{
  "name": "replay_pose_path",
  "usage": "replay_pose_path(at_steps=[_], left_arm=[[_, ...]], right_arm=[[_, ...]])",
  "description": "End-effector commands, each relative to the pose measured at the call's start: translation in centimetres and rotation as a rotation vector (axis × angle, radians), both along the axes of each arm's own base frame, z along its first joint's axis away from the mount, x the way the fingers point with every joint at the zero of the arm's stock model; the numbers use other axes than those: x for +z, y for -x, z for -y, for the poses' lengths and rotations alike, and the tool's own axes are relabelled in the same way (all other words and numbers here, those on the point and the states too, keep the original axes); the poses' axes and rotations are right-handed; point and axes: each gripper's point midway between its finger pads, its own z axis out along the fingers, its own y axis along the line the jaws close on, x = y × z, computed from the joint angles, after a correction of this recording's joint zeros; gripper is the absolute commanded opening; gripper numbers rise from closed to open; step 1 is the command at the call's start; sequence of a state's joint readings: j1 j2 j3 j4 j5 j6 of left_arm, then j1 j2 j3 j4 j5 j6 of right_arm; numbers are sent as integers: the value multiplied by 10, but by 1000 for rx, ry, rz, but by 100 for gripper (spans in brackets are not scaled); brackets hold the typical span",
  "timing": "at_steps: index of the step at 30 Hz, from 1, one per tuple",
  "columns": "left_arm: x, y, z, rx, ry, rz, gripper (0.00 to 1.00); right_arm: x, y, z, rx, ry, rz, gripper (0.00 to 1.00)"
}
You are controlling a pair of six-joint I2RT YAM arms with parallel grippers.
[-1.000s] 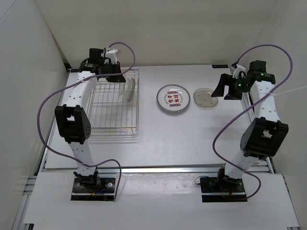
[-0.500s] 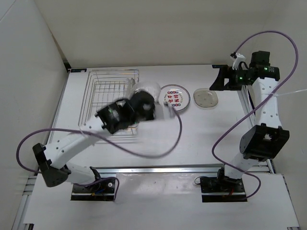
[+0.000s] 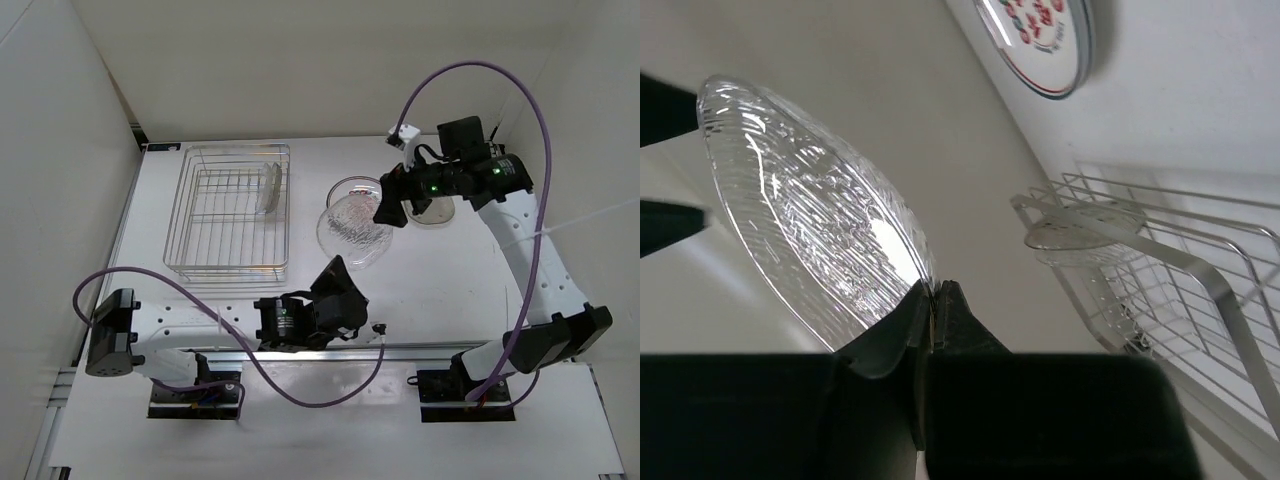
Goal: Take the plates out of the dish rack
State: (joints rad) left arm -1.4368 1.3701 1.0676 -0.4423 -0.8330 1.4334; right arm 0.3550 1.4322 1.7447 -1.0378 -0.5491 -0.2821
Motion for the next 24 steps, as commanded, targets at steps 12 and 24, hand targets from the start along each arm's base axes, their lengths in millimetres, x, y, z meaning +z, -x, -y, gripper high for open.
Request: replay_pose_path(at_steps=[12, 24], left_arm=[[36, -8, 34, 13, 129, 59, 12], [40, -60, -34, 311, 230, -99, 100]], right_arm=[[-31, 1, -19, 49, 58, -17, 13], [-72, -166, 150, -704, 117, 16, 0]])
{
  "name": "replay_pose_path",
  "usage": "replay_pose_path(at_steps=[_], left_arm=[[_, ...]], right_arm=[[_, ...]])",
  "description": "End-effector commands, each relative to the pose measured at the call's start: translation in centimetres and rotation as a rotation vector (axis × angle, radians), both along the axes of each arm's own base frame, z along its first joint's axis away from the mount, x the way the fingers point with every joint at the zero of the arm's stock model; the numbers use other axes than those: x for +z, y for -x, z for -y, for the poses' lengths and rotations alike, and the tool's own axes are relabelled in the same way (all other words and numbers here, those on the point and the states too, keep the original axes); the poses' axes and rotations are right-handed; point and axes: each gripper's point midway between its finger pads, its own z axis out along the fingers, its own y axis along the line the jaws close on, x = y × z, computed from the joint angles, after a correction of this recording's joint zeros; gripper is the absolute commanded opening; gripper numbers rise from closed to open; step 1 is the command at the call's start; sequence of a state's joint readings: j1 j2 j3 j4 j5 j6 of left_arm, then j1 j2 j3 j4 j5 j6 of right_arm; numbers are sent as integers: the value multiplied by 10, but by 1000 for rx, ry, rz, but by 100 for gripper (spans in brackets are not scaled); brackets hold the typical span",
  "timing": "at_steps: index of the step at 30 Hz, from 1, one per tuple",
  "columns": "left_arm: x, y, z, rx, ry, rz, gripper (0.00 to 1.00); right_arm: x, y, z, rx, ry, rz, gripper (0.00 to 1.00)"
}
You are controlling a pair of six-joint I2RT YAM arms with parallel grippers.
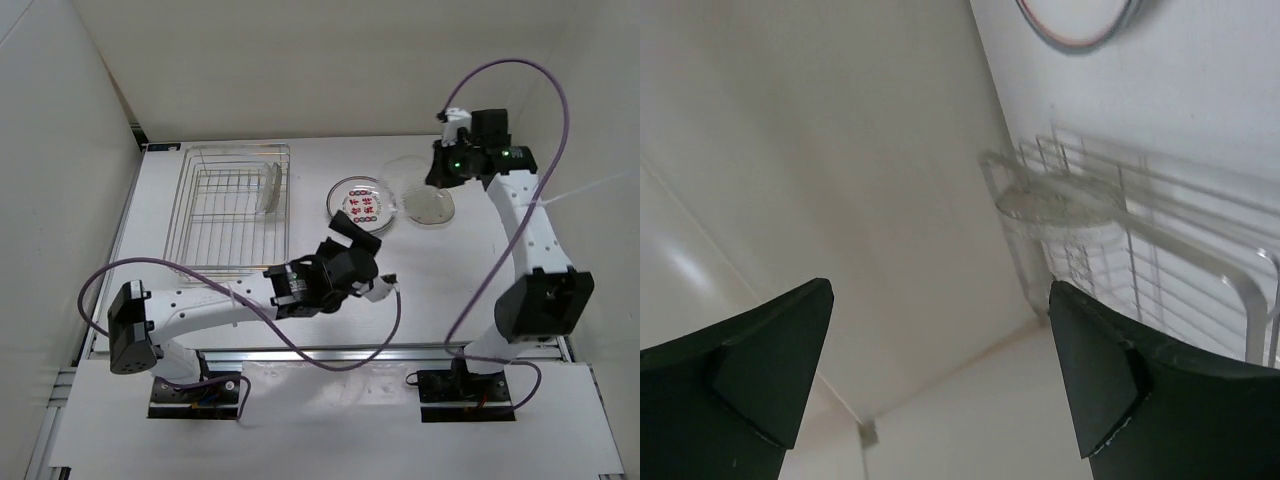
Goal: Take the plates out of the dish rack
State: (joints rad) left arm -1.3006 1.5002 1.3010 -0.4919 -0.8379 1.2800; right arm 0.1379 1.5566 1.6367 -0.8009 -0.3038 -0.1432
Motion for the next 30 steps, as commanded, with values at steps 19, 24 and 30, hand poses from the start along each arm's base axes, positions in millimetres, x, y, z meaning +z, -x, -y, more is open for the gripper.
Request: replay_pose_path(at_steps=[19, 24, 30], left_arm=[[-9, -140, -218, 829, 922, -565, 100], [-19, -136, -204, 781, 970, -720, 100], [-12, -136, -190, 732, 986, -783, 100]], right_arm=[[-121, -124, 126, -113, -83, -244, 2], [-136, -112, 112, -41, -90, -307, 2], [-151, -111, 116, -26, -60, -327, 5]])
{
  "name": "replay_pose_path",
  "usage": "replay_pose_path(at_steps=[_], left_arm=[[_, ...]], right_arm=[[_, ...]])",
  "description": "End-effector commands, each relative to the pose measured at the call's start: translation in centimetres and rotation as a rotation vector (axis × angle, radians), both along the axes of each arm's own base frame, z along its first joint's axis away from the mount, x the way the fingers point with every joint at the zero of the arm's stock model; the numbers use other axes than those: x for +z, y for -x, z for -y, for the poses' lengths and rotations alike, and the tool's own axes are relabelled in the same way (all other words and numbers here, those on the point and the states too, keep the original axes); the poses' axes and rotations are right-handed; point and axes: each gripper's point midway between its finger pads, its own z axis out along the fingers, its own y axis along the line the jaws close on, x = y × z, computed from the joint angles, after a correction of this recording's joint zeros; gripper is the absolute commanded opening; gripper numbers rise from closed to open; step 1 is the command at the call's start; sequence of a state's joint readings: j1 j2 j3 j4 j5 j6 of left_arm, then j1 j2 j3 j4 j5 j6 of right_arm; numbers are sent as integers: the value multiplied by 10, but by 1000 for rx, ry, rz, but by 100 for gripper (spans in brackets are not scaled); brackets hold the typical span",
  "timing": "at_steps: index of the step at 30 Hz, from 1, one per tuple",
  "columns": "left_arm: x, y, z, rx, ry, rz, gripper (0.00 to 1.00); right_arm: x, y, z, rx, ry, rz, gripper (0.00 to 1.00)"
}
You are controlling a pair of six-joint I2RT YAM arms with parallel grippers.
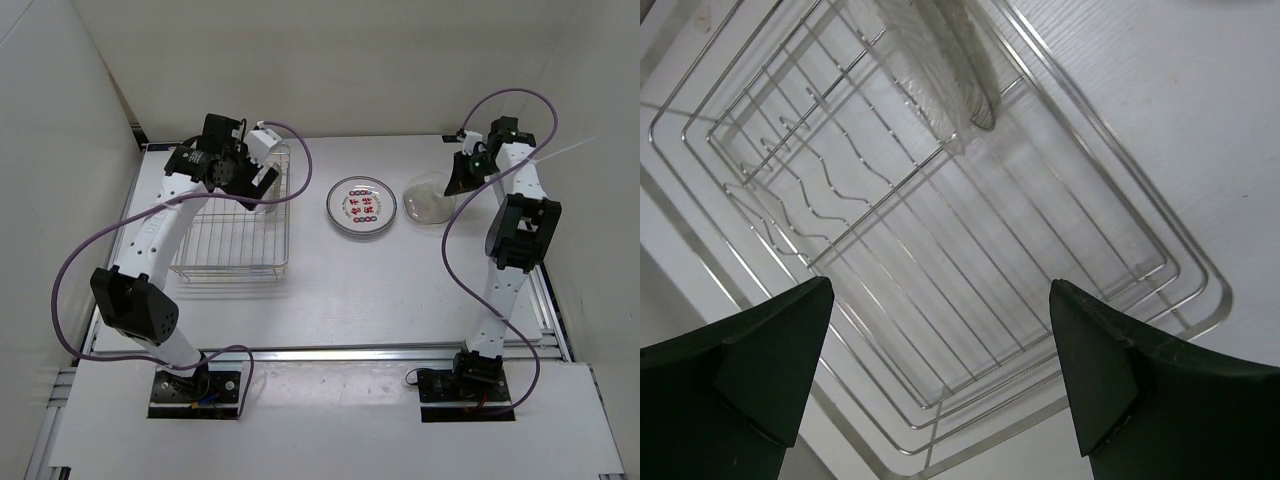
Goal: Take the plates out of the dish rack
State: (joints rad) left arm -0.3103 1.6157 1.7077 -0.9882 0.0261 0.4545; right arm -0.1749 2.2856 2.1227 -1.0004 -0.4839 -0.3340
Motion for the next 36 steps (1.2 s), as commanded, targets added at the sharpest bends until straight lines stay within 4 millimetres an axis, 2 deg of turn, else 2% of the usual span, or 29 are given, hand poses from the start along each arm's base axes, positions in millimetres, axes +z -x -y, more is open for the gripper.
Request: replay_pose_path(at_steps=[1, 12, 17, 28, 33, 36], left_arm=[[21, 4, 19, -54, 100, 12, 100], [18, 8, 27, -68, 128, -10, 100], [18, 8, 27, -68, 128, -10, 100], [14, 10, 28, -66, 137, -24, 100], [11, 9, 29, -66, 135, -32, 100], [11, 9, 29, -66, 135, -32, 100]], right_arm=[[6, -3, -2, 41, 0, 28, 6], [-7, -10, 1, 28, 6, 22, 6], [-10, -15, 3, 17, 13, 25, 10], [7, -31, 5, 3, 17, 92, 10], [-4, -29, 6, 6, 26, 66, 10], [-4, -29, 6, 6, 26, 66, 15]])
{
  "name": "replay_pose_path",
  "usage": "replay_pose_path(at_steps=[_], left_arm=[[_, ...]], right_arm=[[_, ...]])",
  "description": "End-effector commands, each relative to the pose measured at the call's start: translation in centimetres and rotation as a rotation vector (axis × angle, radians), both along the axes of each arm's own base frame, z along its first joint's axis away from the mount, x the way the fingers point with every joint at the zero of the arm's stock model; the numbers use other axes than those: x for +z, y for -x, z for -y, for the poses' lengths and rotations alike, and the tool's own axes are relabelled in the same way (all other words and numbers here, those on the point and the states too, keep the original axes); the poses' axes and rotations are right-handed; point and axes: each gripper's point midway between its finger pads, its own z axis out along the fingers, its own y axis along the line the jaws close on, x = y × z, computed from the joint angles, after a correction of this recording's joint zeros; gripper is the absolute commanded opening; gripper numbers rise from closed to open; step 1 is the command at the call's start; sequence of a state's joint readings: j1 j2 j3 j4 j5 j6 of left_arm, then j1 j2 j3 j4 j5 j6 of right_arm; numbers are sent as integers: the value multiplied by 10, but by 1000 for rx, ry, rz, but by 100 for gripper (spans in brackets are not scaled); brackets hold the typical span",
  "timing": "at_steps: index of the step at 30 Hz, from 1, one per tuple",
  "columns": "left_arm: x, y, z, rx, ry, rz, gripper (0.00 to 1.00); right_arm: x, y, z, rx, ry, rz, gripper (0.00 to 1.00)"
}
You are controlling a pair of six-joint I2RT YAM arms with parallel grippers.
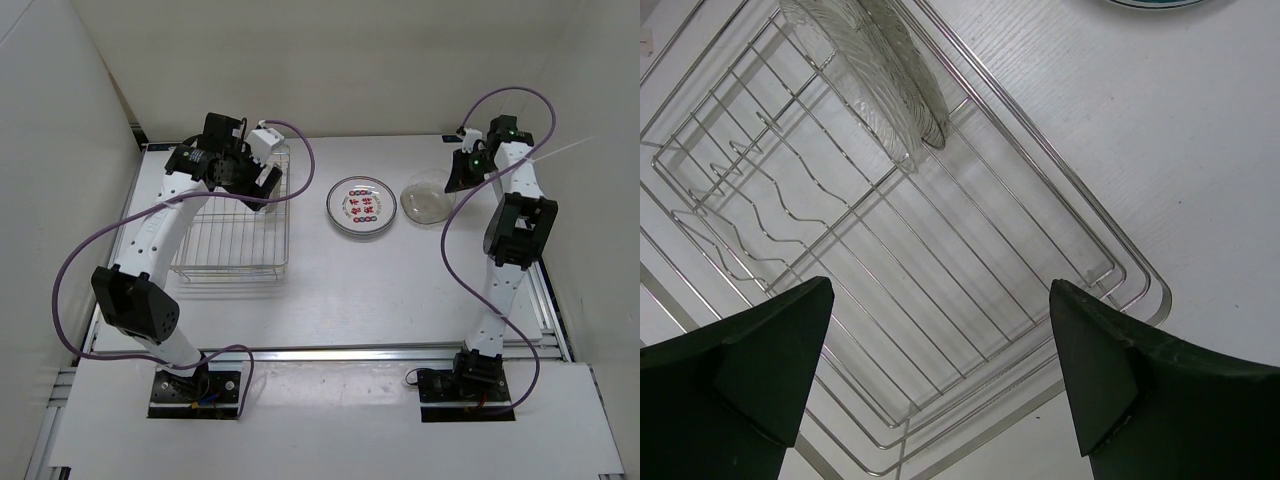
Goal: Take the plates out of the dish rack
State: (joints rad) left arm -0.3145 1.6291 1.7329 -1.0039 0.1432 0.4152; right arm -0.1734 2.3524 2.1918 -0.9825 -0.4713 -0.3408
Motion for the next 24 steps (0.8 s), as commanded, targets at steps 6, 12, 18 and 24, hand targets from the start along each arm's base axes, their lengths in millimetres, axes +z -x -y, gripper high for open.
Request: replay_pose_path(at_steps=[6, 12, 18, 24], left_arm=[[9, 1, 8, -19, 36, 7, 100], [1, 1, 7, -5, 29, -13, 100], [-14, -11, 2, 56, 12, 0, 100], [-23, -25, -11, 185, 23, 24, 100]], right_arm=[[-1, -11, 2, 4, 5, 27, 31], [10, -15, -3, -9, 2, 62, 85], [34, -26, 5, -78, 39, 150, 99], [55, -10, 7, -129, 54, 155, 100]])
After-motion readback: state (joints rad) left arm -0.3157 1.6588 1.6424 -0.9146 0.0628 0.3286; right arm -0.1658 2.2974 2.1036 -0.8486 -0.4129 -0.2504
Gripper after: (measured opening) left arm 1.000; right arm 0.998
